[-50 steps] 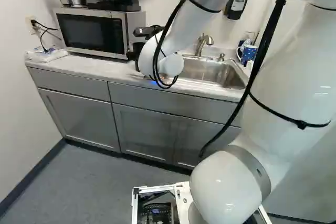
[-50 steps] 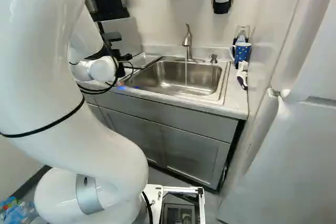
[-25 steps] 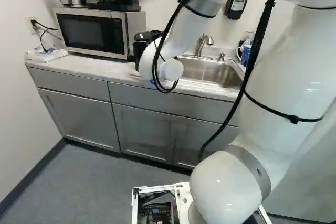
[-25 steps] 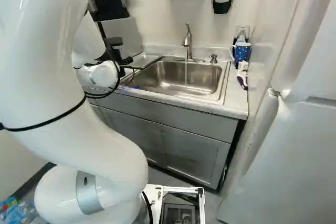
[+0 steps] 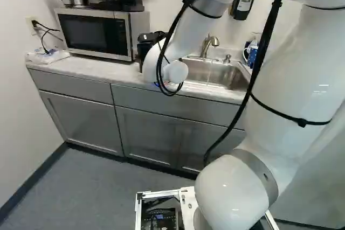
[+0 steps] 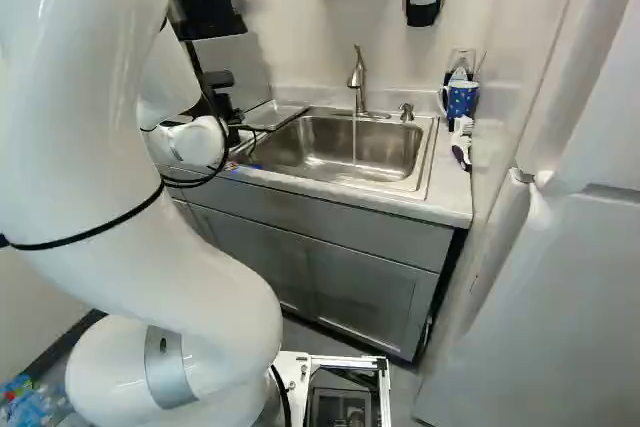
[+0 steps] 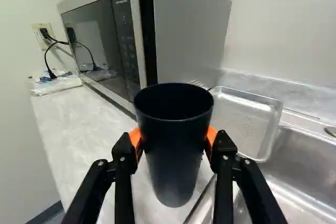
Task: Rinse the cup and place it in the tray
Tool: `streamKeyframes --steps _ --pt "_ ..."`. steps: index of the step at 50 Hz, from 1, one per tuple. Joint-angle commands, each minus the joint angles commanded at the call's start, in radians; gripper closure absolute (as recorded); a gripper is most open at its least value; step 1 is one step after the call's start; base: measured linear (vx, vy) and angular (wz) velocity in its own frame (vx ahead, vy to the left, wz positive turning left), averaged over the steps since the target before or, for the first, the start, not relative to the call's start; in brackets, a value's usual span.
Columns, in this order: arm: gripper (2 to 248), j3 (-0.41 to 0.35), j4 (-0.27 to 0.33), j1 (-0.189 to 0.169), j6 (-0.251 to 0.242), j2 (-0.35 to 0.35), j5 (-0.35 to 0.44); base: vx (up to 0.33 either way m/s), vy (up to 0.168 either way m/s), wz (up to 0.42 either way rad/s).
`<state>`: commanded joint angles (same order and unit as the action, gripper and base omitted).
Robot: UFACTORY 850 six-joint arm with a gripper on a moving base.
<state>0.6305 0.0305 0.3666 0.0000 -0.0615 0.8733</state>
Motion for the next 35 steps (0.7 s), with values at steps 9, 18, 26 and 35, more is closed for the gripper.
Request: streamKeyframes --steps 9,18,26,35 --pt "126 0.0 0.0 0.0 0.0 0.0 0.0 0.0 0.0 0.0" --pt "126 0.003 0.0 0.0 0.0 0.012 0.0 0.0 0.0 0.0" --pt "126 0.003 0.0 -0.006 0.0 0.029 0.0 0.0 0.0 0.0" --pt "126 -0.005 0.0 -0.026 0.0 0.057 -0.001 0.0 0.0 0.0"
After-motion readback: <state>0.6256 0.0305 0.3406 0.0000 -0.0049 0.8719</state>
